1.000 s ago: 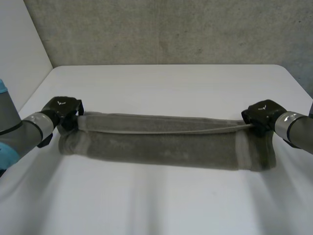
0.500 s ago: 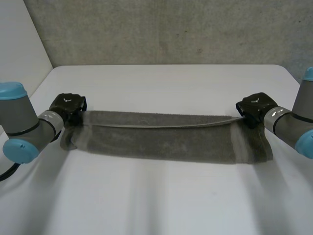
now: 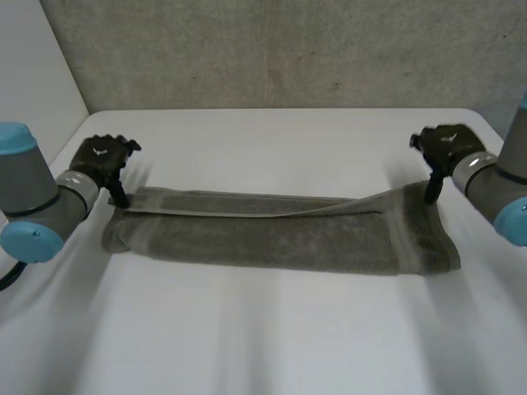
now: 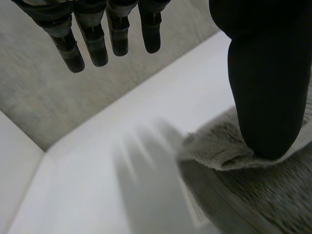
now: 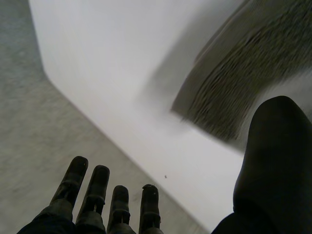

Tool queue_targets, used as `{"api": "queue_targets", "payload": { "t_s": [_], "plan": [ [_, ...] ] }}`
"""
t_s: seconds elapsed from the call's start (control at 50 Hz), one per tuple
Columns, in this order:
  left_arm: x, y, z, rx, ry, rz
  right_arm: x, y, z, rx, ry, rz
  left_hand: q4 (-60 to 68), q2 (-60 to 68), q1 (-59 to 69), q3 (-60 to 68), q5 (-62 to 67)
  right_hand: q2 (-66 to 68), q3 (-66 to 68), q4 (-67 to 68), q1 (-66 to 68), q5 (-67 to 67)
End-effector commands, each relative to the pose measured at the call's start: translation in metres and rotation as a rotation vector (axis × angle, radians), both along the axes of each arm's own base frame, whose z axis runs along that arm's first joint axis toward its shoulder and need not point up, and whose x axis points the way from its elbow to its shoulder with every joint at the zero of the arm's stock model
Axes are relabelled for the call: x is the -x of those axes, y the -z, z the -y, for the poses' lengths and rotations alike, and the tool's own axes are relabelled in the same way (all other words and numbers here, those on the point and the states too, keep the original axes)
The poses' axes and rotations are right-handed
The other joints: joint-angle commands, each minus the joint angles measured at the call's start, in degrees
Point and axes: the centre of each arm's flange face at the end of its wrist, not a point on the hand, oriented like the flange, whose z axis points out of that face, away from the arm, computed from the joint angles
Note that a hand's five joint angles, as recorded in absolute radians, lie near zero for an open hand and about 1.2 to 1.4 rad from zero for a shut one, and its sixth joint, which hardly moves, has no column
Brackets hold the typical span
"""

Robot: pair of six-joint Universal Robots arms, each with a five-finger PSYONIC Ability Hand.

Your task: Fold the laundry

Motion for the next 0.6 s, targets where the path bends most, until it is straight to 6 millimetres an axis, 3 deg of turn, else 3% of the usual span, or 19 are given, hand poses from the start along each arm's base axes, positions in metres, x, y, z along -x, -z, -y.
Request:
{"api": "queue_targets", "payload": {
  "t_s": [0.02, 0.12, 0.26, 0.42, 0.46, 0.52, 0.56, 0.6],
  "plan": [
    [-0.003, -0.049, -0.012, 0.093, -0.010, -0.012, 0.005, -0.060, -0.014, 0.139, 0.015, 0.088, 1.3, 1.3, 1.0, 1.3, 1.3, -4.2, -3.9, -4.9, -3.5, -3.5],
    [-0.004, -0.078, -0.031, 0.136, -0.004, -0.014, 0.006, -0.086, -0.033, 0.195, 0.000, 0.103, 2.3, 2.3, 2.0, 2.3, 2.4, -4.2, -3.9, -4.9, -3.5, -3.5],
    [-0.007, -0.095, -0.058, 0.150, 0.003, -0.012, 0.005, -0.085, -0.061, 0.161, -0.062, 0.103, 9.5, 9.5, 9.3, 9.6, 9.6, -4.2, -3.9, -4.9, -3.5, -3.5],
    [-0.009, -0.078, -0.077, 0.063, 0.005, 0.007, 0.005, -0.070, -0.101, 0.085, -0.143, 0.079, 29.1, 29.1, 28.8, 29.1, 29.1, -4.2, -3.9, -4.9, -3.5, -3.5],
    [-0.008, -0.068, -0.082, 0.004, 0.012, 0.013, 0.005, -0.065, -0.108, 0.070, -0.159, 0.061, 39.4, 39.4, 39.2, 39.5, 39.5, -3.3, -3.0, -3.9, -2.6, -2.6],
    [-0.009, -0.064, -0.085, -0.029, 0.019, 0.013, 0.006, -0.054, -0.119, 0.043, -0.183, 0.019, 43.7, 43.7, 43.4, 43.7, 43.7, 8.0, 8.3, 7.3, 8.7, 8.7],
    [-0.007, -0.054, -0.089, -0.100, 0.048, 0.013, 0.007, -0.043, -0.126, 0.016, -0.194, -0.007, 47.1, 47.1, 46.8, 47.1, 47.1, 22.7, 23.0, 22.1, 23.5, 23.4],
    [-0.005, -0.047, -0.090, -0.136, 0.068, 0.018, 0.008, -0.038, -0.129, 0.001, -0.197, -0.013, 46.7, 46.7, 46.5, 46.8, 46.8, 25.1, 25.4, 24.5, 25.8, 25.8]
  ]
}}
